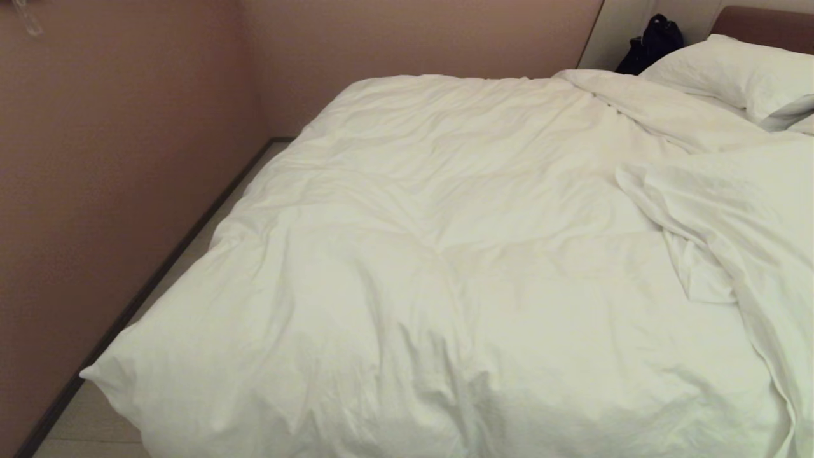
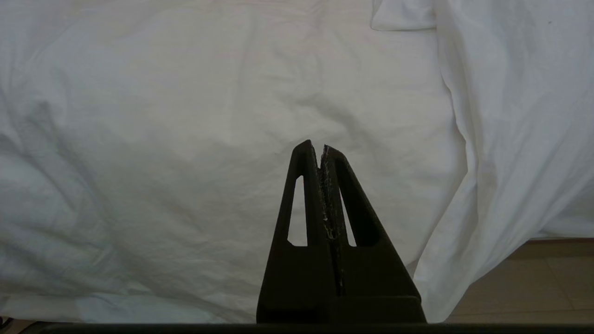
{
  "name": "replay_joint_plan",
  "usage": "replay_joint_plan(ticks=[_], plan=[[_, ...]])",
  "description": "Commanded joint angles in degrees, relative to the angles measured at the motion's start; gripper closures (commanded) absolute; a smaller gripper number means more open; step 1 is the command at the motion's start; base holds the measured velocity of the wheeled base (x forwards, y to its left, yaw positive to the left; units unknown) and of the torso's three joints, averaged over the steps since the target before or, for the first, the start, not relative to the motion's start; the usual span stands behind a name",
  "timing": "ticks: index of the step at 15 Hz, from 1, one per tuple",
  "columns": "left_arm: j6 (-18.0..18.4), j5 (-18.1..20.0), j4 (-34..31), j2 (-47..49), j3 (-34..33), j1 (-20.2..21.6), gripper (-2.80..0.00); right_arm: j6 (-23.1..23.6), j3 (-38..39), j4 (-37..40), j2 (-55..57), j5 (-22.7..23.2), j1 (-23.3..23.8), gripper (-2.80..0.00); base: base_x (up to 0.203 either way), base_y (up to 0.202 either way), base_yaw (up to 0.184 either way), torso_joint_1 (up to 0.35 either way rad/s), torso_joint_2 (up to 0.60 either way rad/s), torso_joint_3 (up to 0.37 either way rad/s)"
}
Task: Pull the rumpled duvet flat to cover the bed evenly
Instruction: Flatten the corners of the folded blanket
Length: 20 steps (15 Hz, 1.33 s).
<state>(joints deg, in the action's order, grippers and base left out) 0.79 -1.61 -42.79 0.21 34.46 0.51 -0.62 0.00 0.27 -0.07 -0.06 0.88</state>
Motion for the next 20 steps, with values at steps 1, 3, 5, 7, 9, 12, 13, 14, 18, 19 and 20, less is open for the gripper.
replay_joint_plan(ticks=[1, 3, 5, 7, 9, 12, 13, 14, 18, 19, 20], plan=[[0.0, 0.32, 0.98, 0.0, -0.76, 0.02, 0.0, 0.01, 0.0, 0.0, 0.07, 0.06, 0.0, 0.0, 0.0, 0.0, 0.0, 0.0, 0.0, 0.0], [-0.14, 0.67, 5.89, 3.07, -3.01, 0.02, 0.0, 0.01, 0.0, 0.0, 0.07, 0.06, 0.0, 0.0, 0.0, 0.0, 0.0, 0.0, 0.0, 0.0], [-1.18, 1.16, 9.42, 6.8, -3.71, 0.02, 0.0, 0.01, 0.0, 0.0, 0.07, -0.03, 0.0, 0.0, 0.0, 0.0, 0.0, 0.0, 0.0, 0.0], [-4.46, 3.22, 11.95, 13.56, -2.96, 0.06, 0.0, 0.01, 0.0, 0.0, 0.07, -0.03, 0.0, 0.0, 0.0, 0.0, 0.0, 0.0, 0.0, 0.0], [-7.17, 5.24, 14.08, 22.1, -2.46, 0.07, 0.0, 0.01, 0.0, 0.0, 0.07, 0.06, 0.0, 0.0, 0.0, 0.0, 0.0, 0.0, 0.0, 0.0], [-8.45, 10.31, 19.85, 34.4, -2.08, 0.05, 0.0, 0.01, 0.0, 0.0, 0.07, -0.03, 0.0, 0.0, 0.0, 0.0, 0.0, 0.0, 0.0, 0.0], [-8.3, 12.11, 22.13, 39.11, -1.86, 0.04, 0.0, 0.01, 0.0, 0.0, 0.07, -0.03, 0.0, 0.0, 0.0, 0.0, 0.0, 0.0, 0.0, 0.0], [-8.12, 13.84, 24.23, 43.63, -1.38, 0.02, 0.0, 0.01, 0.0, 0.0, 0.07, -0.03, 0.0, 0.0, 0.0, 0.0, 0.0, 0.0, 0.0, 0.0], [-8.37, 18.53, 30.19, 62.78, 3.87, -0.02, 0.0, 0.01, 0.0, 0.08, 0.07, 0.06, 0.0, 0.0, 0.0, 0.0, 0.0, 0.0, 0.0, 0.0], [-9.32, 19.04, 31.0, 67.8, 6.18, -0.04, 0.0, 0.01, 0.0, 0.0, 0.07, -0.03, 0.0, 0.0, 0.0, 0.0, 0.0, 0.0, 0.0, 0.0], [-10.54, 19.42, 31.54, 71.97, 8.55, -0.08, 0.0, 0.01, 0.0, 0.04, 0.07, -0.03, 0.0, 0.0, 0.0, 0.0, 0.0, 0.0, 0.0, 0.0]])
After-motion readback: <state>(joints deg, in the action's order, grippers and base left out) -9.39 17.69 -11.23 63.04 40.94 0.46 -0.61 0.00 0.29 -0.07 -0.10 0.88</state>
